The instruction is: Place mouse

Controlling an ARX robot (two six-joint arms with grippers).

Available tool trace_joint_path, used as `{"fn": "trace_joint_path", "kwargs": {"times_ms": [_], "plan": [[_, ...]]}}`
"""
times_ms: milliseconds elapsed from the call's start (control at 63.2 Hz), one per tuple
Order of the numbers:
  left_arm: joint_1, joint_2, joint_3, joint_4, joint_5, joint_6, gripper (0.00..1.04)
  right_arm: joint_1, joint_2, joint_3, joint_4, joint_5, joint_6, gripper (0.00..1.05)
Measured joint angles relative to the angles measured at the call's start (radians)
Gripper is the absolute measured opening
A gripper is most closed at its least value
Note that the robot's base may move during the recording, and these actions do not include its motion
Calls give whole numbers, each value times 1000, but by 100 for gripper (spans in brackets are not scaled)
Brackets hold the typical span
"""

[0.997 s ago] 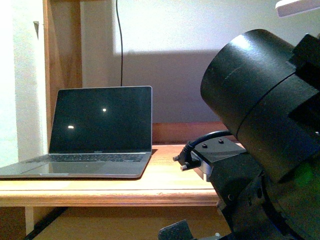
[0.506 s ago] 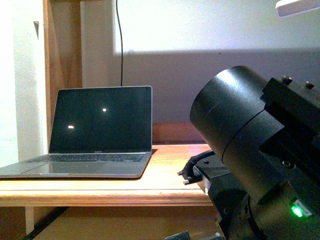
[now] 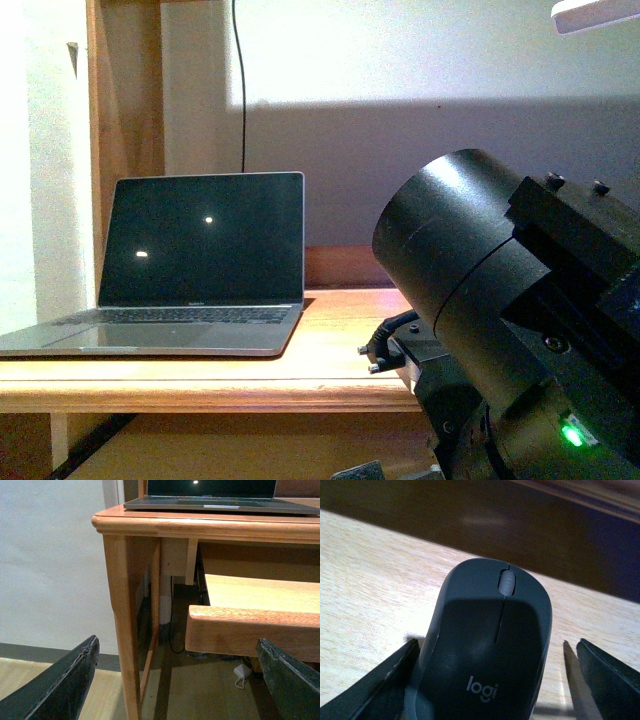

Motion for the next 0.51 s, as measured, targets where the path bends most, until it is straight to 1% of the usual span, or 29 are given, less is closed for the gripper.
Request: {"fn": "trace_joint_path", "kwargs": {"times_ms": [16, 111, 158, 174, 396, 506], "plan": [[0, 0, 0, 0, 0, 0, 97, 0, 0, 0, 0, 0, 0, 80], [0, 0, 0, 0, 0, 0, 97, -1, 2, 0, 6, 0, -1, 68], [0, 0, 0, 0, 0, 0, 97, -3, 3, 0, 14, -4, -2, 59], [0, 0, 0, 0, 0, 0, 97, -3, 3, 0, 15, -5, -3, 58], [0, 0, 0, 0, 0, 0, 97, -16, -8, -6, 23, -24, -11, 56], [0, 0, 0, 0, 0, 0, 97, -39, -64, -19, 12, -45, -37, 56]]}}
